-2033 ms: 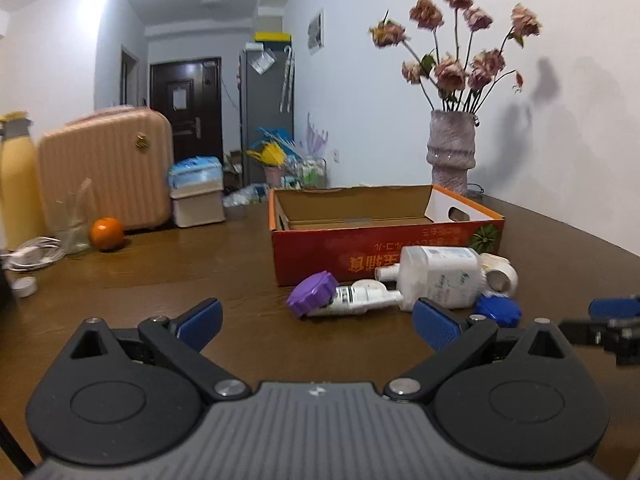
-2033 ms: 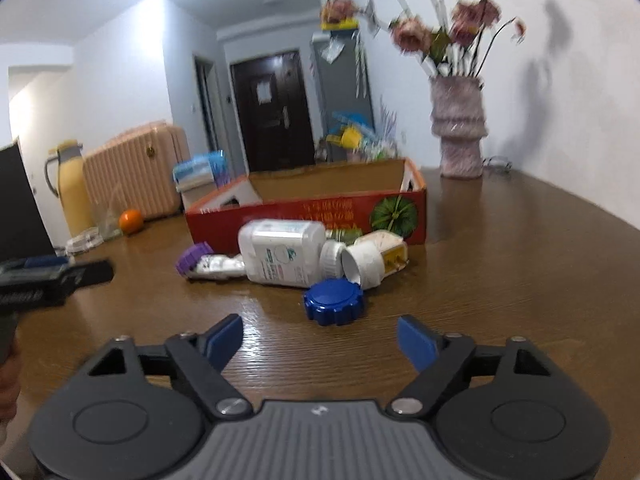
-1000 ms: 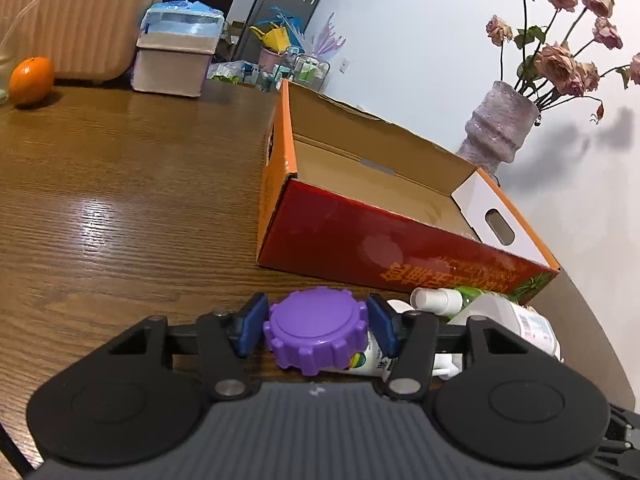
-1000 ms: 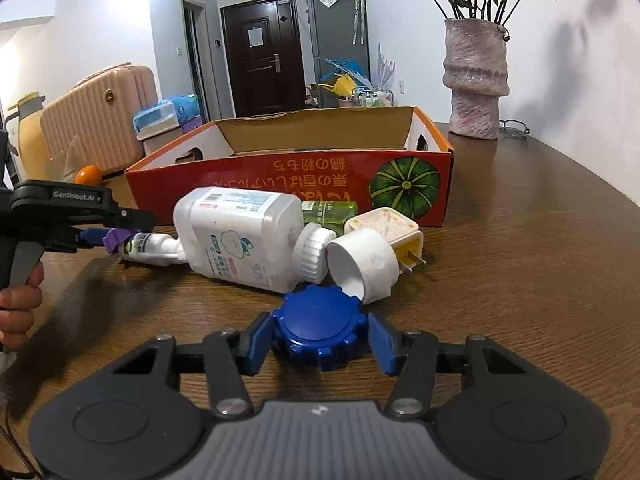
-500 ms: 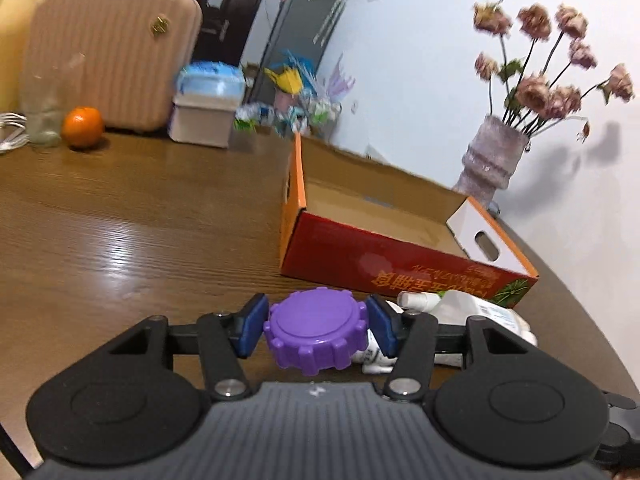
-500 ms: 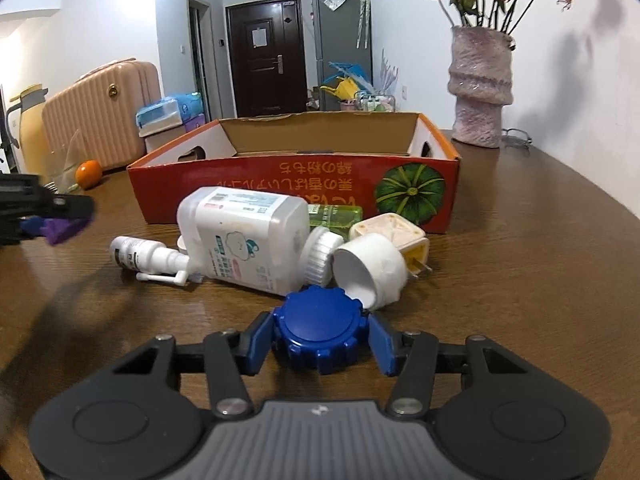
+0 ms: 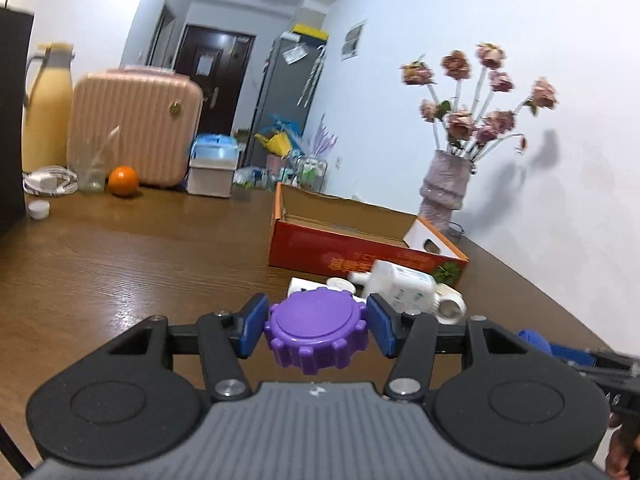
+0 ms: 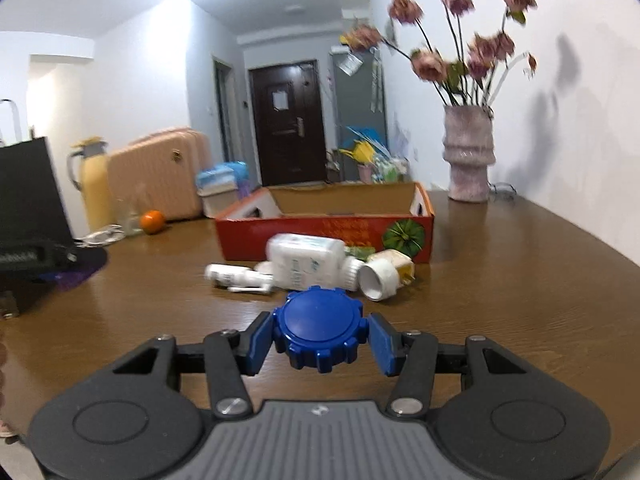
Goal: Organize rigid objects
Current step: 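Carry both caps over the cardboard box with both grippers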
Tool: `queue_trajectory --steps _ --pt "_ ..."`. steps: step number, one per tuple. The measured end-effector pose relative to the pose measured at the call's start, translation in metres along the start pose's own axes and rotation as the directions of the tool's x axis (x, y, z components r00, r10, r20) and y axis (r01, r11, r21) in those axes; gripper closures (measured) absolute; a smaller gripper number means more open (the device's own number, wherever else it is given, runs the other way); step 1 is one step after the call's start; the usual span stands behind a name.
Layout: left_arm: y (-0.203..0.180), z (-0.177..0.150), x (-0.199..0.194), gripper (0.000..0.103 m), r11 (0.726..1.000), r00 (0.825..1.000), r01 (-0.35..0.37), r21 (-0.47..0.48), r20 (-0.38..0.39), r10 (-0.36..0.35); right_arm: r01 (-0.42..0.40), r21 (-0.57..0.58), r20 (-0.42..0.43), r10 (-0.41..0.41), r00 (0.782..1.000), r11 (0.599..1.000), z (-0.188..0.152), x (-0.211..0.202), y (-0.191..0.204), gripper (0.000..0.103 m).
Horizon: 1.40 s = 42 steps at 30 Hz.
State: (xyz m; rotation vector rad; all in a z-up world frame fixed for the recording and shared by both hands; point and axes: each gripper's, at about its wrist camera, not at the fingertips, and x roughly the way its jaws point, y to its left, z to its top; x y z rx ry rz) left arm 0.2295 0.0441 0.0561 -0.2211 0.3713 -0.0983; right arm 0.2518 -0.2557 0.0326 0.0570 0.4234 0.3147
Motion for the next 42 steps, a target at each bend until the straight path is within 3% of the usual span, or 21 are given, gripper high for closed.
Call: queue_trajectory --steps 5,10,15,18,23,26,32,37,42 --pt "-0.013 -0.009 -0.029 0.048 0.999 0.999 0.034 0.038 0.028 -0.035 -0.008 -0.019 0.051 0.009 0.999 1.0 -0.004 -0.037 0.015 0.052" --pt "-0.019 -0.007 -0.033 0.048 0.997 0.997 0.053 0.054 0.045 -0.055 -0.002 -0.014 0.067 0.003 0.998 1.0 -0.005 -0.05 0.018 0.052" --pt "-0.026 0.015 -0.009 0.048 0.99 0.994 0.073 0.122 0.07 -0.081 -0.01 -0.013 0.075 0.011 0.997 1.0 0.009 -0.039 0.009 0.052" --pt "-0.028 0.042 0.026 0.048 0.983 0.992 0.086 0.163 0.077 -0.1 -0.019 -0.024 0.073 0.021 0.997 1.0 0.028 -0.014 0.0 0.052" --pt "-0.027 0.094 0.112 0.048 0.979 0.995 0.074 0.188 0.052 -0.085 -0.024 -0.032 0.07 0.026 0.997 0.999 0.074 0.049 -0.027 0.052" --pt "-0.022 0.122 0.17 0.048 0.984 0.996 0.09 0.152 0.007 -0.092 -0.036 -0.024 0.052 0.037 0.998 0.999 0.104 0.099 -0.047 0.052" --pt "-0.012 0.162 0.304 0.048 0.988 0.991 0.062 0.138 -0.127 -0.044 -0.03 0.021 -0.066 0.031 0.997 0.999 0.16 0.224 -0.087 0.052" --pt "-0.006 0.168 0.4 0.048 0.984 0.961 0.044 0.174 -0.278 0.006 0.021 -0.035 -0.195 -0.027 0.98 0.999 0.195 0.329 -0.101 0.052" --pt "-0.003 0.16 0.462 0.047 0.972 0.911 0.035 0.234 -0.406 0.065 0.081 -0.092 -0.329 -0.107 0.938 0.992 0.203 0.417 -0.107 0.052"
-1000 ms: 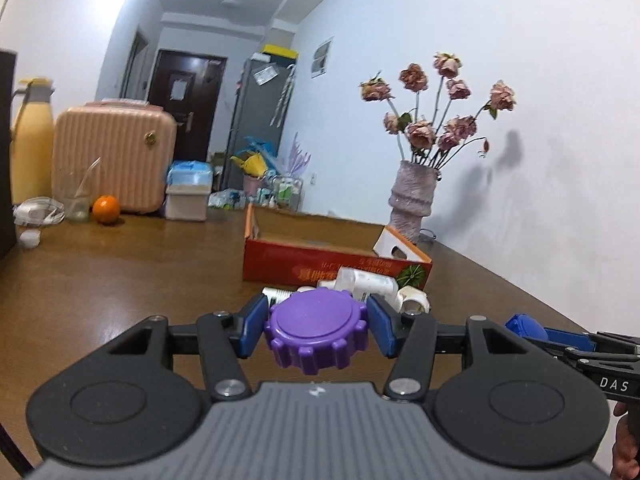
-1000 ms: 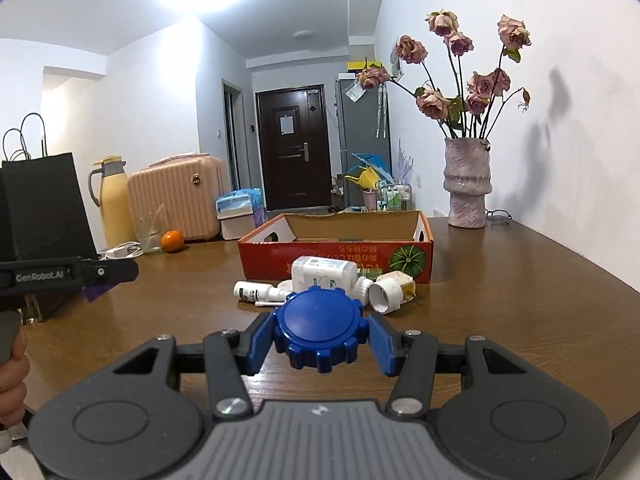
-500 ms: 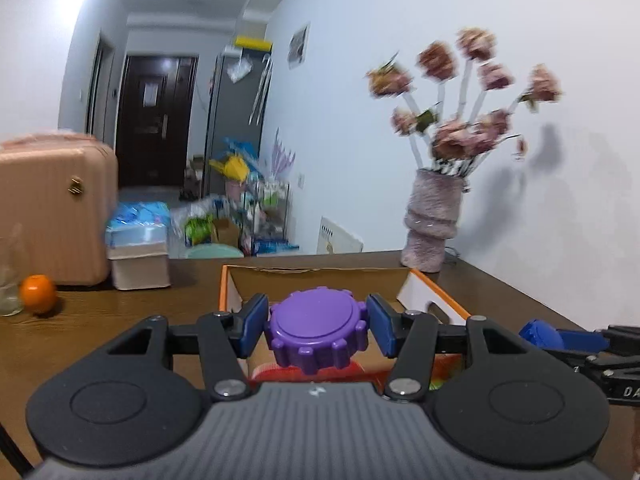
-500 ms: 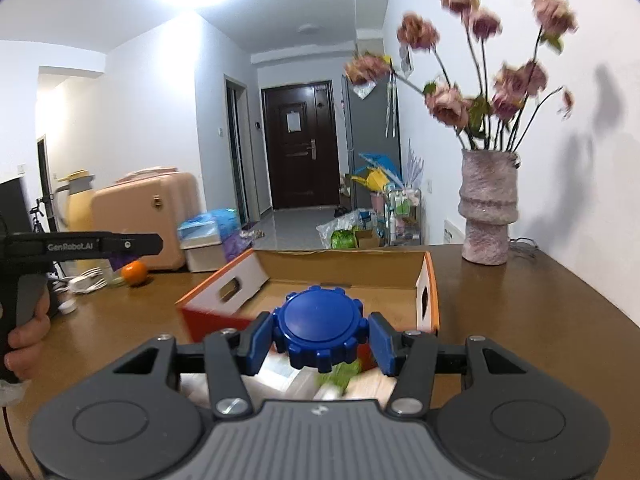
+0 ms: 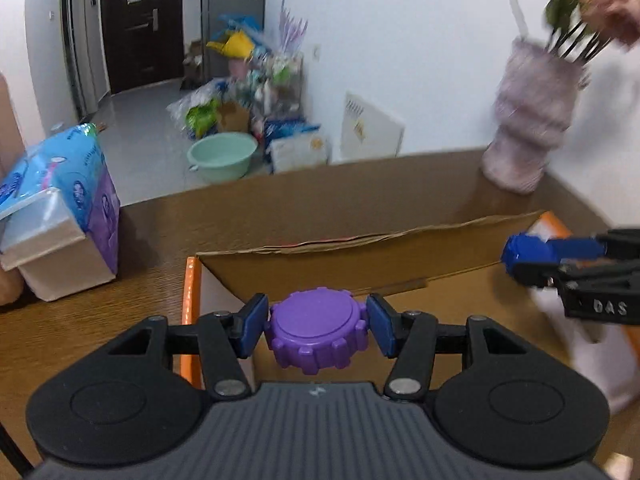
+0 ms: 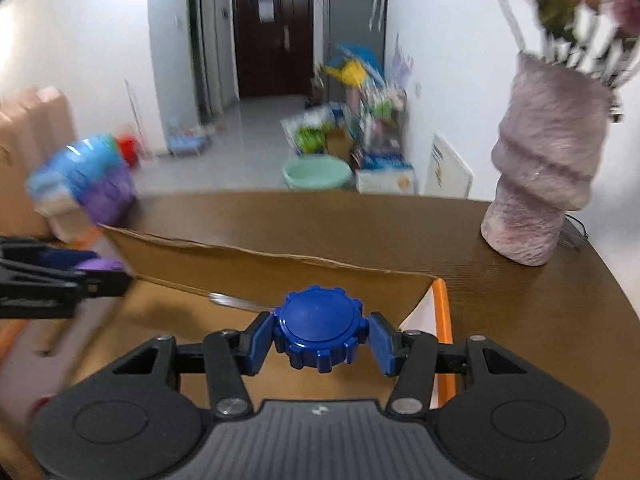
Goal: Organize rigid objects
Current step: 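Carry both caps over the cardboard box with both grippers, then open both grippers to drop the caps into the box, then withdraw both grippers from the box toward the white bottle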
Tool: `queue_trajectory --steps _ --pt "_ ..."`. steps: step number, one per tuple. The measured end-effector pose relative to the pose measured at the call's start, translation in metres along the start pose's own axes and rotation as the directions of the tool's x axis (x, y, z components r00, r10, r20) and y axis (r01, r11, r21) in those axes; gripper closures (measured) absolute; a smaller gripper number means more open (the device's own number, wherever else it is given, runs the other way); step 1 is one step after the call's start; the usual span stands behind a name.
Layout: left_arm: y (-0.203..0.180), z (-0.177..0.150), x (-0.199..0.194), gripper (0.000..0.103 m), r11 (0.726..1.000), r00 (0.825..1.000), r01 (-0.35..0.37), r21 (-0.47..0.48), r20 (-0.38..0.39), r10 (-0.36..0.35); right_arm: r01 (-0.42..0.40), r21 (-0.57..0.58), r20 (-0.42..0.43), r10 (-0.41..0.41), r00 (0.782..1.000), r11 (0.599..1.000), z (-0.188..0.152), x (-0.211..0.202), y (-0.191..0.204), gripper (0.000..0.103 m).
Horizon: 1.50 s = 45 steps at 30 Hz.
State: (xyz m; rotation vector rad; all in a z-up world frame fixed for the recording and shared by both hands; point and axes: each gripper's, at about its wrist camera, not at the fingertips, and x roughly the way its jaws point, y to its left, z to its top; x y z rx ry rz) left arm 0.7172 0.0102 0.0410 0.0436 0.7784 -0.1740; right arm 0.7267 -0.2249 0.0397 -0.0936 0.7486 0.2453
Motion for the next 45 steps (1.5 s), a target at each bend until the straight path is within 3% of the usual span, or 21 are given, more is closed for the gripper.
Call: queue_trajectory --steps 4,6,7,8,16,21,25,30,36,40,45 --pt "0.003 0.004 0.026 0.044 1.0 0.996 -0.023 0.02 -0.085 0.024 0.083 -0.107 -0.098 -0.093 0.991 0.991 0.011 0.045 0.014 0.051" --pt "0.006 0.005 0.024 0.034 1.0 0.997 -0.016 0.02 -0.071 0.017 0.118 -0.15 -0.106 -0.135 0.985 0.982 0.012 0.054 0.019 0.036" --pt "0.007 0.006 0.025 0.034 1.0 0.997 -0.013 0.022 -0.076 0.015 0.126 -0.164 -0.102 -0.143 0.984 0.978 0.013 0.055 0.02 0.032" --pt "0.007 0.005 0.026 0.034 1.0 0.996 -0.013 0.014 -0.086 0.014 0.122 -0.165 -0.1 -0.14 0.985 0.979 0.014 0.056 0.02 0.028" --pt "0.003 -0.006 0.009 0.031 1.0 0.998 -0.006 -0.01 -0.067 0.006 0.075 -0.098 -0.073 -0.083 0.994 0.992 0.015 0.034 0.009 0.028" --pt "0.001 -0.007 -0.033 0.027 0.997 0.998 -0.055 -0.048 -0.029 0.053 0.088 -0.078 -0.023 -0.09 0.996 0.993 0.007 -0.006 0.002 0.027" --pt "-0.007 -0.002 -0.098 0.021 0.998 0.997 -0.069 0.0 0.038 0.069 0.085 -0.072 -0.001 -0.085 0.996 0.994 0.006 -0.059 0.0 0.027" --pt "-0.016 -0.008 -0.169 0.018 0.998 0.992 -0.069 -0.005 0.109 0.069 0.076 -0.034 0.027 -0.076 0.997 0.996 0.002 -0.122 -0.001 0.023" --pt "-0.031 -0.044 -0.232 0.012 0.998 0.971 -0.062 -0.002 0.231 0.06 0.033 -0.014 0.085 -0.032 0.996 0.999 -0.027 -0.186 0.014 0.022" --pt "-0.04 -0.076 -0.257 0.011 0.998 0.96 -0.059 0.005 0.274 0.056 0.006 -0.014 0.132 -0.004 0.991 1.0 -0.05 -0.223 0.024 0.021" --pt "-0.049 -0.112 -0.281 0.01 1.0 0.954 -0.001 -0.02 0.299 0.007 0.001 -0.002 0.193 0.0 0.981 1.0 -0.08 -0.258 0.029 0.02"
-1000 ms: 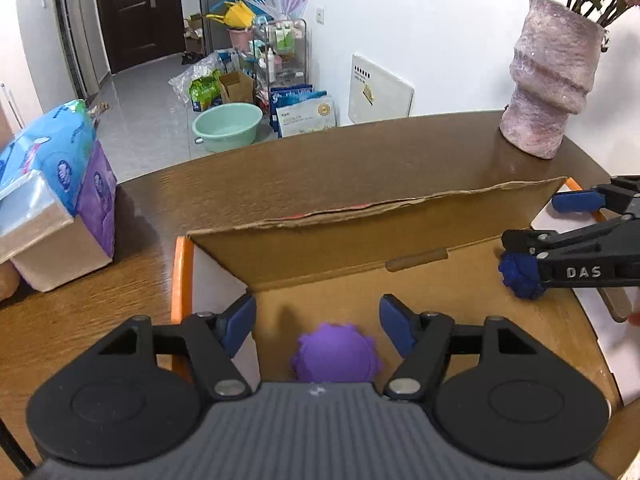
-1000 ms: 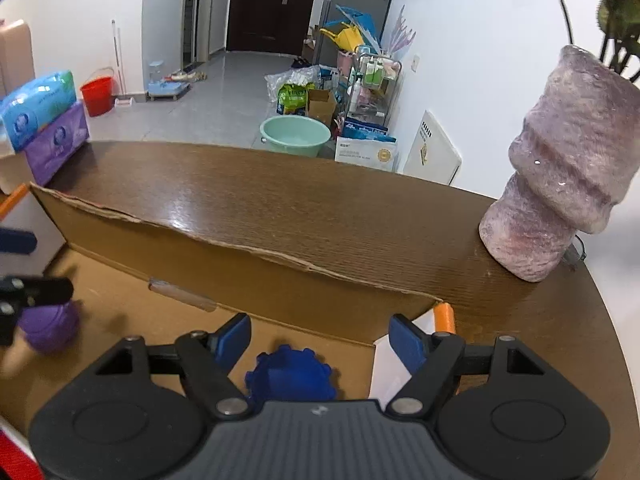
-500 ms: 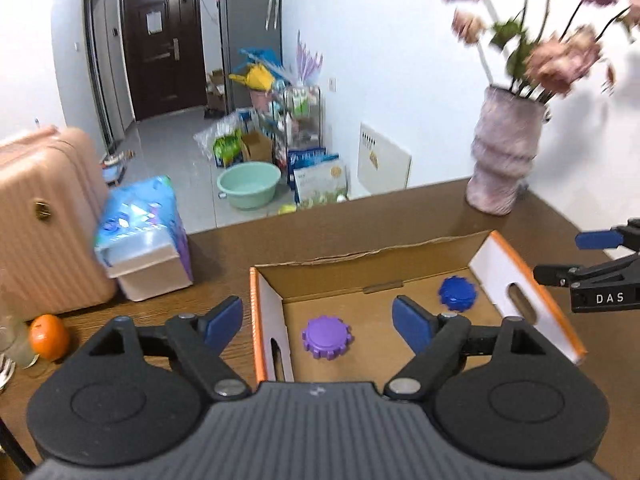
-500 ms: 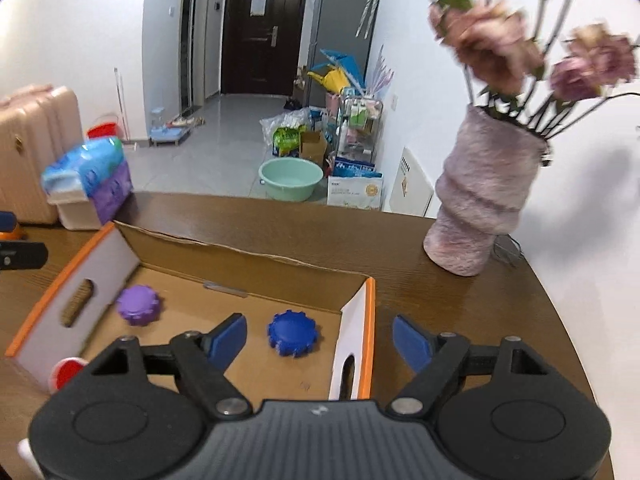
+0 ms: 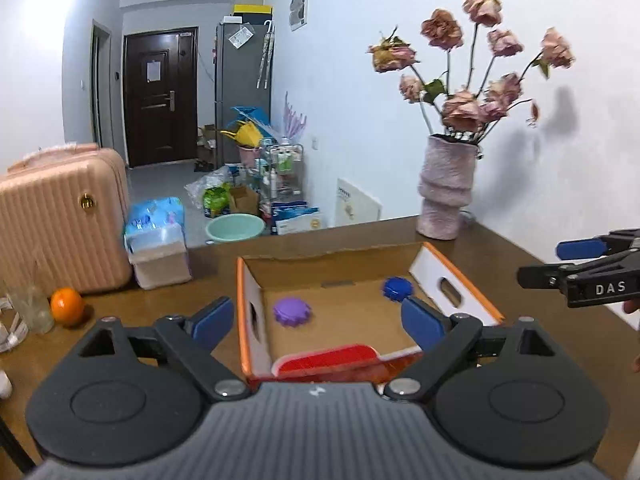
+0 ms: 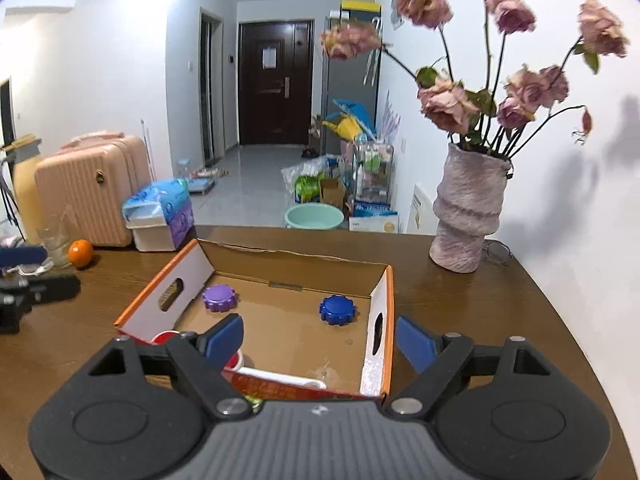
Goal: Organize rigid objects
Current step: 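Withdraw both grippers from the box toward the white bottle, then close both grippers on the white bottle and lift it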
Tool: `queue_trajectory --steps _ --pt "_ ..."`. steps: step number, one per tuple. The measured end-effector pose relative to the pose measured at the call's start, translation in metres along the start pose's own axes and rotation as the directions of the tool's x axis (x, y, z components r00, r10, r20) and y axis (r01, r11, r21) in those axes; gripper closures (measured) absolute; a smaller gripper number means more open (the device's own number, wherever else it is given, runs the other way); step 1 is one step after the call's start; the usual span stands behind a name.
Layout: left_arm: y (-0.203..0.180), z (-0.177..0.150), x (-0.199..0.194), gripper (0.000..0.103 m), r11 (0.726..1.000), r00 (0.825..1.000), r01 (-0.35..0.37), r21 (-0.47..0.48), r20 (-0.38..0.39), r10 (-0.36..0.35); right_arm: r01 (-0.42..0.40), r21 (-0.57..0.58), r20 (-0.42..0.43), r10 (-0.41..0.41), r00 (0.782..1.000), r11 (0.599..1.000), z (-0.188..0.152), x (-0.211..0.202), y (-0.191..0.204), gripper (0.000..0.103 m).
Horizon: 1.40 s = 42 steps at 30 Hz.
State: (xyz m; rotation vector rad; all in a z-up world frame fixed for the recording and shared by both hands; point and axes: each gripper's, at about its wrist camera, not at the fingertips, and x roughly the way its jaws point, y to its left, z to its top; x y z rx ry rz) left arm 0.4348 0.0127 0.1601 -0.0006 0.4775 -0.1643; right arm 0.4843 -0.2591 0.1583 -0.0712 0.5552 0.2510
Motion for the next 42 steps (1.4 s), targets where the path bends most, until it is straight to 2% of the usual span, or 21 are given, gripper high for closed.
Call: queue_trajectory --steps 7,12,16,20,24,26,28,31,32,33,34,35,36,38,42 --pt "-0.013 -0.034 -0.059 0.01 0.999 0.994 -0.032 0.033 0.104 0.029 -0.013 0.022 0.106 0.01 0.994 1.0 -0.049 -0.048 0.004 0.019" --pt "-0.015 -0.067 -0.114 0.003 0.997 0.972 -0.063 0.047 0.231 0.051 -0.02 0.005 0.224 0.019 0.974 1.0 -0.093 -0.098 0.008 0.011" --pt "-0.015 -0.104 -0.145 0.0 0.996 0.956 -0.082 0.038 0.287 0.067 -0.032 0.001 0.267 0.031 0.963 0.999 -0.131 -0.131 0.017 0.009" --pt "-0.012 -0.15 -0.165 0.0 0.993 0.951 -0.115 -0.014 0.286 0.114 -0.024 0.008 0.3 0.021 0.954 1.0 -0.172 -0.158 0.034 0.008" --pt "-0.005 -0.195 -0.196 0.0 0.988 0.953 -0.128 -0.09 0.264 0.148 0.004 -0.003 0.275 -0.003 0.961 1.0 -0.218 -0.177 0.053 0.008" --pt "-0.001 -0.21 -0.206 0.0 0.985 0.96 -0.134 -0.111 0.231 0.157 0.005 0.018 0.279 -0.01 0.96 1.0 -0.241 -0.185 0.057 0.005" --pt "0.0 -0.214 -0.207 0.0 0.989 0.97 -0.125 -0.076 0.201 0.138 -0.03 0.05 0.239 0.018 0.971 0.998 -0.251 -0.182 0.055 0.004" --pt "0.0 -0.212 -0.199 0.0 0.992 0.969 -0.12 -0.039 0.211 0.125 -0.026 0.054 0.199 0.015 0.98 0.998 -0.253 -0.173 0.056 0.007" --pt "0.001 -0.209 -0.191 0.0 0.993 0.973 -0.104 -0.052 0.203 0.113 -0.023 0.072 0.2 0.008 0.98 0.997 -0.25 -0.168 0.055 0.014" --pt "0.001 -0.204 -0.18 0.001 0.995 0.978 -0.082 -0.065 0.189 0.093 -0.034 0.096 0.19 0.015 0.982 0.995 -0.245 -0.163 0.054 0.029" --pt "0.002 -0.2 -0.169 0.003 0.995 0.984 -0.052 -0.079 0.168 0.065 -0.058 0.118 0.179 0.036 0.983 0.991 -0.242 -0.157 0.052 0.037" --pt "0.002 -0.195 -0.155 0.011 0.996 0.989 -0.012 -0.093 0.146 0.026 -0.103 0.151 0.157 0.079 0.984 0.983 -0.237 -0.146 0.049 0.048" --pt "0.0 -0.189 -0.142 0.018 0.995 0.991 0.026 -0.098 0.136 -0.013 -0.137 0.173 0.14 0.114 0.984 0.975 -0.233 -0.136 0.047 0.05" --pt "-0.005 -0.176 -0.113 0.021 0.992 0.991 0.083 -0.093 0.112 -0.073 -0.161 0.198 0.125 0.138 0.983 0.967 -0.224 -0.116 0.043 0.05" --pt "-0.024 -0.145 -0.048 0.023 0.994 0.991 0.102 -0.028 0.089 -0.099 -0.13 0.199 0.125 0.107 0.986 0.971 -0.196 -0.075 0.039 0.053"
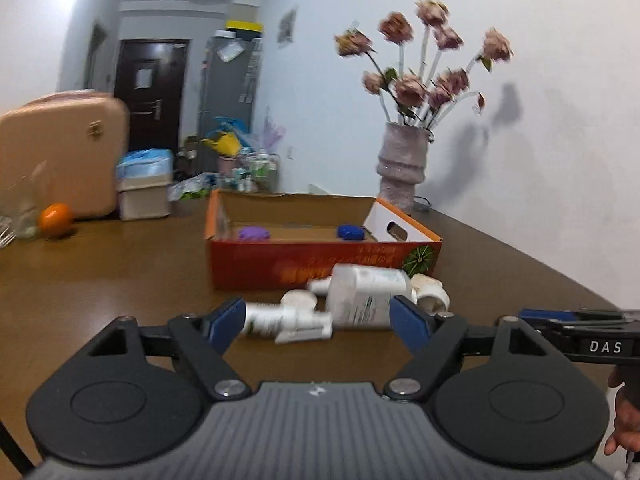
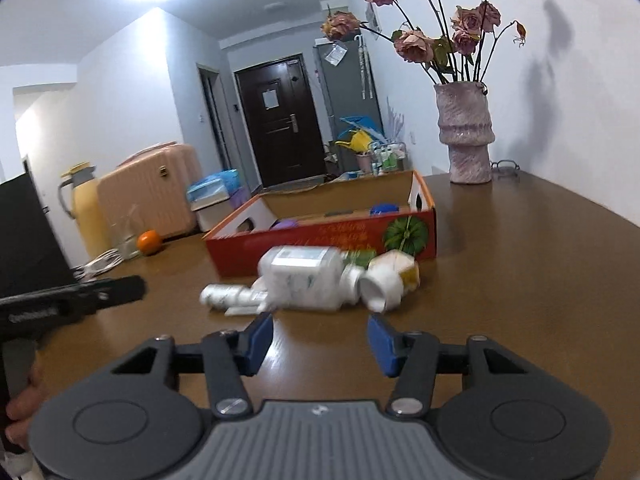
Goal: Organize rigid objects
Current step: 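Close both grippers on the white bottle and lift it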
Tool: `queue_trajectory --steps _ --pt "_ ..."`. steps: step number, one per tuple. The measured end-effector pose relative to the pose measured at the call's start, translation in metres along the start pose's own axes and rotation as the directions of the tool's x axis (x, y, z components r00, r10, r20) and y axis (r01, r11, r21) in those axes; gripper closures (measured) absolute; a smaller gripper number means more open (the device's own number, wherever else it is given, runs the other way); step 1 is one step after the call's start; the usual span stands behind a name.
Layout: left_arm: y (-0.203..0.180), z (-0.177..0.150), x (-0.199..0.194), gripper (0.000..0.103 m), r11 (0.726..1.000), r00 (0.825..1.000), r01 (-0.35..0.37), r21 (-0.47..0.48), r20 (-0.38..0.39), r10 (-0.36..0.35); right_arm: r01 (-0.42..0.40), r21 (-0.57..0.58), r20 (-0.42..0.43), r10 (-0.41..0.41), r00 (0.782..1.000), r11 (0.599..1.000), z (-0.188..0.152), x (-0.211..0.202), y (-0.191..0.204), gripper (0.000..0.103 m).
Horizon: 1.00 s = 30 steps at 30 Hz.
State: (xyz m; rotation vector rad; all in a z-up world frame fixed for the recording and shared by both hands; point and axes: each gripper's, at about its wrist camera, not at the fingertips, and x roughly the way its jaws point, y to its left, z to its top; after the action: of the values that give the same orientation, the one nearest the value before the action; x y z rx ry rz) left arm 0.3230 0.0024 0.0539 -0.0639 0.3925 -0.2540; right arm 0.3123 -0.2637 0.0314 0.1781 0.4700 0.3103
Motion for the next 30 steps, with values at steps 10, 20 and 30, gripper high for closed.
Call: queue_trajectory --steps 10,20,30 --pt "0.019 0.03 0.146 0.065 0.967 0.968 0.147 -0.21 -0.172 -0.184 -0.081 0.153 -0.037 0.087 0.996 0.985 0.043 0.114 -0.021 0.072" --pt "0.026 0.027 0.139 0.08 0.928 0.958 0.185 -0.323 -0.151 -0.243 -0.078 0.174 -0.07 0.092 0.993 0.982 0.044 0.131 -0.021 0.086" --pt "-0.006 -0.012 0.024 0.08 0.945 0.969 0.205 -0.255 -0.085 -0.233 -0.155 0.184 -0.071 0.17 0.983 0.971 0.005 0.038 -0.006 0.085"
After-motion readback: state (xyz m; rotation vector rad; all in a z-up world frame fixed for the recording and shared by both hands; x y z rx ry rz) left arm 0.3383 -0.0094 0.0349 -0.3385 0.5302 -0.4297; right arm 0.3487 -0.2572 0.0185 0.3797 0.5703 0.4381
